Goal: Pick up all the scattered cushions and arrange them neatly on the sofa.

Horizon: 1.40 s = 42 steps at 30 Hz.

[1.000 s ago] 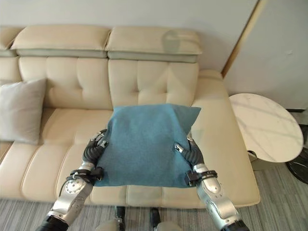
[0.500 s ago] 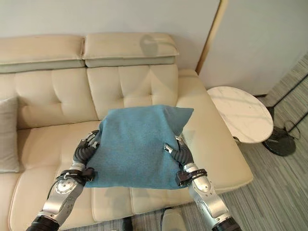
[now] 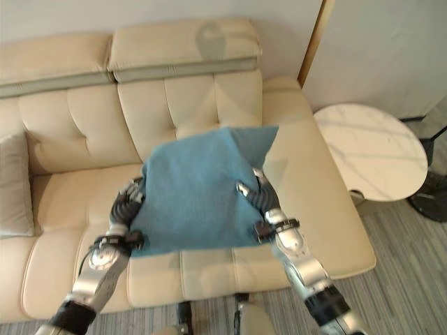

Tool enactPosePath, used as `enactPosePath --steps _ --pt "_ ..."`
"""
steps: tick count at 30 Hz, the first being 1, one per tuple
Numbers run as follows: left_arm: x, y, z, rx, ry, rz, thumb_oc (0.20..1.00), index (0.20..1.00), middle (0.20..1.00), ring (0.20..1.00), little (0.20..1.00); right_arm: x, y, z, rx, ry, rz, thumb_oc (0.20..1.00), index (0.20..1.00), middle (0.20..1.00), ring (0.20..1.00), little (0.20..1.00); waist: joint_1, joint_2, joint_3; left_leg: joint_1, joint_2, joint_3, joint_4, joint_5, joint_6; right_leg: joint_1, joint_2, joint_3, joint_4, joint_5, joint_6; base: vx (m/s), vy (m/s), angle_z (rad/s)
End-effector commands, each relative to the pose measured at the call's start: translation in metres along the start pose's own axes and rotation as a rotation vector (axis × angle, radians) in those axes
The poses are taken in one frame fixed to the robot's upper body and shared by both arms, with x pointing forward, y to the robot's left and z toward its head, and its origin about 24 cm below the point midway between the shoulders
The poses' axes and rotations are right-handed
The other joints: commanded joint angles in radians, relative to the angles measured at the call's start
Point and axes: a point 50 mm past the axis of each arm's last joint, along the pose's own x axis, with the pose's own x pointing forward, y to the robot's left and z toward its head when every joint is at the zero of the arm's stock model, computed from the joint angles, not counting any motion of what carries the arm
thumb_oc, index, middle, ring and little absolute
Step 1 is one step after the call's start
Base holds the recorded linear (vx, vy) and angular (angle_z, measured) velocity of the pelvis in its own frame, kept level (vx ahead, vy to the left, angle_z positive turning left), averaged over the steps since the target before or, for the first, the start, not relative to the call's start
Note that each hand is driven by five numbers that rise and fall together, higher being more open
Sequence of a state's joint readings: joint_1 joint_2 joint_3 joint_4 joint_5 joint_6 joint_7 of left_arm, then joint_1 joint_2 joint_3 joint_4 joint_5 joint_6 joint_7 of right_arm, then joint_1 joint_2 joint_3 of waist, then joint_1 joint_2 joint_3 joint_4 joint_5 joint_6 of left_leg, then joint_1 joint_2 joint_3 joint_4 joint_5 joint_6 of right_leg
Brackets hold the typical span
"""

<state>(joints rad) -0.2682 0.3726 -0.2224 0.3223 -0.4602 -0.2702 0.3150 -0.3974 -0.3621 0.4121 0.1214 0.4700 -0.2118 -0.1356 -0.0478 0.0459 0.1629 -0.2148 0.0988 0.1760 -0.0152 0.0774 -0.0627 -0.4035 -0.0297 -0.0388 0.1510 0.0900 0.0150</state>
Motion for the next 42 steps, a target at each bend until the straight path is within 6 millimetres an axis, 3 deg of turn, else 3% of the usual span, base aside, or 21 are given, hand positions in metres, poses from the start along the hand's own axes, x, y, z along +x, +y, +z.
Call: enactPosePath --steps 1,2,3,6,8,9,10,11,13,14,15,16,17,21,22,24,26,30,38,41,42 --pt "0.026 -0.043 0.075 -0.091 -0.371 -0.127 0.200 0.200 0.200 0.200 0.200 0.033 0.082 0.072 0.165 -0.391 0.235 0.200 0.200 0.200 0.200 0.200 0.016 -0.042 0.012 0.045 -0.084 0.020 0.060 -0.149 0.025 0.029 -0.048 0.029 -0.068 -0.047 0.093 -0.11 0.038 -0.12" --pt "0.034 -0.045 0.087 -0.091 -0.410 -0.115 0.200 0.200 0.200 0.200 0.200 0.042 0.084 0.078 0.157 -0.409 0.230 0.200 0.200 0.200 0.200 0.200 0.020 -0.038 0.015 0.021 -0.084 0.017 0.064 -0.148 0.025 0.009 -0.050 0.030 -0.063 -0.044 0.094 -0.08 0.040 0.03" --pt "0.055 -0.050 0.122 -0.099 -0.514 -0.073 0.200 0.200 0.200 0.200 0.200 0.067 0.093 0.104 0.115 -0.484 0.202 0.200 0.200 0.200 0.200 0.200 0.033 -0.035 0.025 -0.035 -0.087 0.005 0.073 -0.138 0.023 -0.033 -0.059 0.026 -0.063 -0.030 0.099 -0.05 0.028 0.07" --pt "0.063 -0.050 0.138 -0.098 -0.560 -0.051 0.200 0.200 0.200 0.200 0.200 0.075 0.099 0.117 0.102 -0.523 0.187 0.200 0.200 0.200 0.200 0.200 0.037 -0.033 0.036 -0.054 -0.089 0.000 0.078 -0.135 0.022 -0.046 -0.062 0.024 -0.064 -0.026 0.101 -0.03 0.023 0.08" --pt "0.078 -0.055 0.168 -0.097 -0.623 -0.029 0.200 0.200 0.200 0.200 0.200 0.092 0.111 0.137 0.088 -0.564 0.168 0.200 0.200 0.200 0.200 0.200 0.045 -0.031 0.053 -0.081 -0.091 -0.011 0.079 -0.125 0.017 -0.063 -0.070 0.022 -0.069 -0.015 0.105 -0.03 0.025 0.07" --pt "0.090 -0.057 0.199 -0.081 -0.684 -0.002 0.200 0.200 0.200 0.200 0.200 0.104 0.121 0.156 0.049 -0.605 0.148 0.200 0.200 0.200 0.200 0.200 0.051 -0.028 0.065 -0.105 -0.094 -0.025 0.077 -0.117 0.014 -0.081 -0.075 0.016 -0.070 -0.009 0.110 -0.03 0.021 0.07" --pt "0.090 -0.057 0.199 -0.081 -0.684 -0.002 0.200 0.200 0.200 0.200 0.200 0.104 0.121 0.156 0.049 -0.605 0.148 0.200 0.200 0.200 0.200 0.200 0.051 -0.028 0.065 -0.105 -0.094 -0.025 0.077 -0.117 0.014 -0.081 -0.075 0.016 -0.070 -0.009 0.110 -0.03 0.010 0.22" --pt "0.101 -0.061 0.238 -0.059 -0.750 0.031 0.200 0.200 0.200 0.200 0.200 0.116 0.132 0.183 -0.026 -0.662 0.134 0.200 0.200 0.200 0.200 0.200 0.059 -0.027 0.082 -0.137 -0.097 -0.041 0.071 -0.103 0.010 -0.105 -0.081 0.008 -0.075 -0.002 0.118 -0.04 -0.003 0.32" --pt "0.106 -0.062 0.271 -0.036 -0.801 0.046 0.200 0.200 0.200 0.200 0.200 0.126 0.136 0.208 -0.081 -0.707 0.115 0.200 0.200 0.200 0.200 0.200 0.067 -0.026 0.098 -0.165 -0.100 -0.056 0.064 -0.092 0.007 -0.130 -0.084 0.000 -0.074 0.004 0.123 -0.05 -0.009 0.38" --pt "0.106 -0.062 0.271 -0.036 -0.802 0.046 0.200 0.200 0.200 0.200 0.200 0.126 0.136 0.208 -0.081 -0.708 0.115 0.200 0.200 0.200 0.200 0.200 0.067 -0.027 0.098 -0.165 -0.100 -0.056 0.064 -0.092 0.007 -0.130 -0.084 0.000 -0.074 0.004 0.123 -0.05 -0.018 0.33" --pt "0.107 -0.063 0.305 -0.001 -0.857 0.065 0.200 0.200 0.200 0.200 0.200 0.135 0.134 0.225 -0.127 -0.725 0.092 0.200 0.200 0.200 0.200 0.200 0.077 -0.022 0.112 -0.199 -0.102 -0.072 0.057 -0.080 0.003 -0.160 -0.086 -0.006 -0.075 0.008 0.128 -0.07 -0.033 0.26" --pt "0.108 -0.063 0.327 0.038 -0.877 0.089 0.536 0.536 0.536 0.536 0.536 0.143 0.132 0.237 -0.184 -0.724 0.076 0.780 0.780 0.780 0.780 0.780 0.089 -0.018 0.130 -0.232 -0.101 -0.086 0.057 -0.071 0.003 -0.192 -0.089 -0.014 -0.070 0.008 0.129 -0.14 -0.115 0.18" --pt "0.110 -0.057 0.346 0.104 -0.870 0.128 1.000 1.000 1.000 1.000 1.000 0.155 0.113 0.248 -0.268 -0.684 0.029 1.000 1.000 1.000 1.000 1.000 0.109 -0.013 0.156 -0.287 -0.097 -0.108 0.059 -0.055 -0.001 -0.244 -0.092 -0.033 -0.052 0.004 0.132 -0.13 -0.142 0.23" --pt "0.122 -0.032 0.337 0.201 -0.773 0.187 1.000 1.000 1.000 1.000 1.000 0.166 0.070 0.234 -0.322 -0.561 -0.043 1.000 1.000 1.000 1.000 1.000 0.111 -0.008 0.185 -0.339 -0.090 -0.130 0.052 -0.031 -0.009 -0.298 -0.095 -0.052 -0.034 -0.003 0.129 -0.07 -0.096 0.35" --pt "0.129 -0.016 0.320 0.238 -0.698 0.204 1.000 1.000 1.000 1.000 1.000 0.169 0.052 0.219 -0.345 -0.481 -0.060 1.000 1.000 1.000 1.000 1.000 0.110 -0.008 0.198 -0.358 -0.087 -0.135 0.052 -0.022 -0.011 -0.318 -0.093 -0.058 -0.026 -0.003 0.127 -0.03 -0.054 0.33" --pt "0.130 -0.010 0.314 0.242 -0.675 0.214 1.000 1.000 1.000 1.000 1.000 0.170 0.045 0.213 -0.349 -0.456 -0.065 1.000 1.000 1.000 1.000 1.000 0.109 -0.008 0.200 -0.366 -0.086 -0.135 0.051 -0.020 -0.013 -0.323 -0.092 -0.059 -0.026 -0.004 0.126 -0.02 -0.027 0.17" --pt "0.136 0.006 0.288 0.293 -0.589 0.217 1.000 1.000 1.000 1.000 1.000 0.168 0.021 0.191 -0.338 -0.362 -0.096 1.000 1.000 1.000 1.000 1.000 0.102 -0.017 0.214 -0.372 -0.082 -0.139 0.049 -0.017 -0.012 -0.337 -0.084 -0.057 -0.023 -0.001 0.124 -0.01 0.004 0.02" --pt "0.136 0.026 0.259 0.321 -0.523 0.231 1.000 1.000 1.000 1.000 1.000 0.162 -0.006 0.176 -0.309 -0.318 -0.142 1.000 1.000 1.000 1.000 1.000 0.095 -0.035 0.230 -0.379 -0.080 -0.139 0.053 -0.017 -0.010 -0.345 -0.077 -0.049 -0.027 0.007 0.121 -0.03 0.025 0.01" --pt "0.114 0.031 0.211 0.251 -0.559 0.120 1.000 1.000 1.000 1.000 1.000 0.135 -0.028 0.160 -0.302 -0.365 -0.122 1.000 1.000 1.000 1.000 1.000 0.084 -0.058 0.249 -0.323 -0.087 -0.127 0.053 -0.032 -0.007 -0.290 -0.072 -0.040 -0.050 0.021 0.119 -0.04 0.044 -0.09" --pt "0.092 0.038 0.173 0.228 -0.529 0.054 1.000 1.000 1.000 1.000 1.000 0.102 -0.040 0.142 -0.342 -0.397 -0.078 1.000 1.000 1.000 1.000 1.000 0.075 -0.066 0.231 -0.255 -0.092 -0.117 0.036 -0.035 -0.009 -0.218 -0.079 -0.049 -0.073 0.028 0.121 0.00 0.024 -0.10" --pt "0.092 0.039 0.172 0.229 -0.526 0.055 1.000 1.000 1.000 1.000 1.000 0.101 -0.040 0.141 -0.342 -0.395 -0.077 1.000 1.000 1.000 1.000 1.000 0.075 -0.066 0.230 -0.253 -0.092 -0.117 0.035 -0.035 -0.009 -0.215 -0.079 -0.049 -0.074 0.028 0.121 0.00 0.000 0.00"
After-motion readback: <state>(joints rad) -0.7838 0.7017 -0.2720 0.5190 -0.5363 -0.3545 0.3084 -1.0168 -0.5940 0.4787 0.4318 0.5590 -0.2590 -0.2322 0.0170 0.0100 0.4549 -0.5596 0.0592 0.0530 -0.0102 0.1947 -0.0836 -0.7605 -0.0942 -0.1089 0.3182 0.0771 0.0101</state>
